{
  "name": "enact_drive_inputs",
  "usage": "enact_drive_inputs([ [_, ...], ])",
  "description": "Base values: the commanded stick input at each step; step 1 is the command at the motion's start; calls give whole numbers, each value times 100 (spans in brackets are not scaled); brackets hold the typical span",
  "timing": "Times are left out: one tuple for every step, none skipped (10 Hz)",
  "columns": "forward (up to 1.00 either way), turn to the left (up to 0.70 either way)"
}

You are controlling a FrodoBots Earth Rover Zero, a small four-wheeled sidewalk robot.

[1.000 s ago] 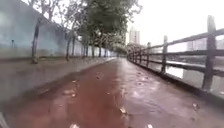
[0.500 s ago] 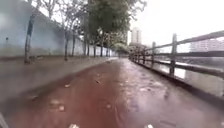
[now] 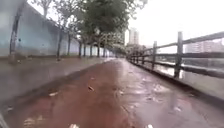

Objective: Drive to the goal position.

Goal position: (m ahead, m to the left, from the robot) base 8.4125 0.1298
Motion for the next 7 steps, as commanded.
enact_drive_inputs([
  [85, 2],
  [85, 2],
  [85, 0],
  [85, -9],
  [85, -20],
  [85, -31],
  [85, -32],
])
